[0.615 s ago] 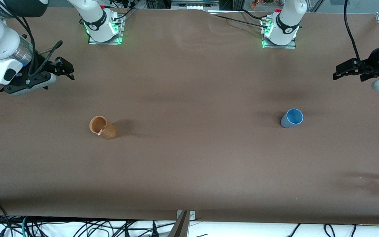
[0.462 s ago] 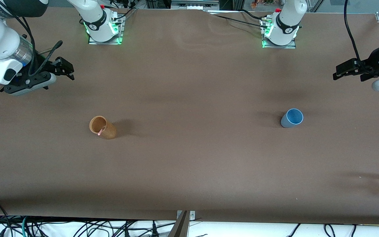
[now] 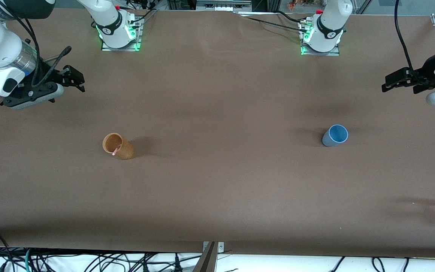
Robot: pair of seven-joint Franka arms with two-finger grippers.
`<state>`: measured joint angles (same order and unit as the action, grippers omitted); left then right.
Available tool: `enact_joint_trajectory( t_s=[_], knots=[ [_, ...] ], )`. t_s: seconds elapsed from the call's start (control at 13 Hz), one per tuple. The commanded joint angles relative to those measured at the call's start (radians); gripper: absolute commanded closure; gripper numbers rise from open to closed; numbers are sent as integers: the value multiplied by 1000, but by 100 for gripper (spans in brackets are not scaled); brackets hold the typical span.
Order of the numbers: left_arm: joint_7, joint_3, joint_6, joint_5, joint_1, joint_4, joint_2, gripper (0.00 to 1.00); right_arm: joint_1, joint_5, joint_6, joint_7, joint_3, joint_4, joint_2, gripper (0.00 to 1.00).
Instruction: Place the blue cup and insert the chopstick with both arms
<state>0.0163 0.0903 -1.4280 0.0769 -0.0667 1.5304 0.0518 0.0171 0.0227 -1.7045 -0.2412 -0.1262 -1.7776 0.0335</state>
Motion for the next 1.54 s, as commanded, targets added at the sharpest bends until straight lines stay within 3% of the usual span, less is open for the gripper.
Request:
enact_joint_trajectory(
  t_s=[0.0,0.38,1.08,1.46],
  knots=[
    [7,0,-5,-17,-5,-6,3,0,3,-9,8,2,2,6,3,0],
    [7,0,-5,-17,-4,-4,3,0,3,-9,0,2,3,-2,-1,0],
    [5,0,-5,-14,-2,-6,8,0,4,-6,-237,10,-26,-89,-101,1],
    [5,0,-6,-16,-10,-33,115,0,4,-6,-436,0,-45,-80,-263,1]
  ],
)
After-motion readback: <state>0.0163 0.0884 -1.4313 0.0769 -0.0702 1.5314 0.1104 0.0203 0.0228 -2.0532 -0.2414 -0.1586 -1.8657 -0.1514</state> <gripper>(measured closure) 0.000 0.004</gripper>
